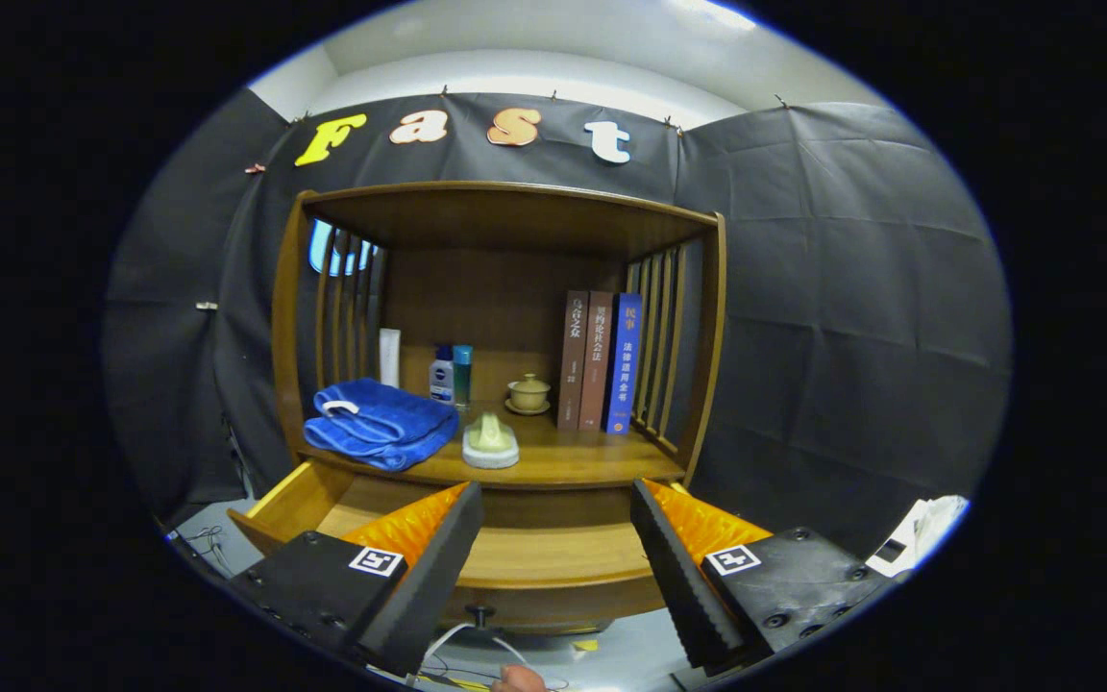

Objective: Pull open the drawer, take out the items inside it, and place them on the countertop above the cabinet.

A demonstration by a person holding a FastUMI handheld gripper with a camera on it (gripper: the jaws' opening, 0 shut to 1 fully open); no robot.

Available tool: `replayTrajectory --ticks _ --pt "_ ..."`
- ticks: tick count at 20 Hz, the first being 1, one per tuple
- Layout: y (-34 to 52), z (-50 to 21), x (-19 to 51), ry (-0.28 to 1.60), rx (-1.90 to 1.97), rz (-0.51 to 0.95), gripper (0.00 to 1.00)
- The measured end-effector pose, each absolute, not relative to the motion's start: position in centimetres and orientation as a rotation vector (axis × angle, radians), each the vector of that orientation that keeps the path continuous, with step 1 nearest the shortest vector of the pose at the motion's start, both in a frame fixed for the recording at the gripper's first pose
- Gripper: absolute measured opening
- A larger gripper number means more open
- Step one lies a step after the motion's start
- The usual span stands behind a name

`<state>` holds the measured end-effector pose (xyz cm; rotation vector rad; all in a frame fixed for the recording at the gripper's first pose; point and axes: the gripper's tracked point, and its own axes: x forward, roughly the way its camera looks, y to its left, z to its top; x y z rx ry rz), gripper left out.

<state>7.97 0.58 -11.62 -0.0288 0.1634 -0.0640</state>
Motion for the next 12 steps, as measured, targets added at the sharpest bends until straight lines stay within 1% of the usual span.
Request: replayTrajectory --ticks 5,8,12 --pt "5.9 -16.6 5.3 0.139 -0.029 0.070 0.98" --pt "7.7 -20.7 4.6 0.158 -0.025 0.077 0.98" --pt "7.4 -25.5 4.8 0.207 -0.051 0.064 0.99"
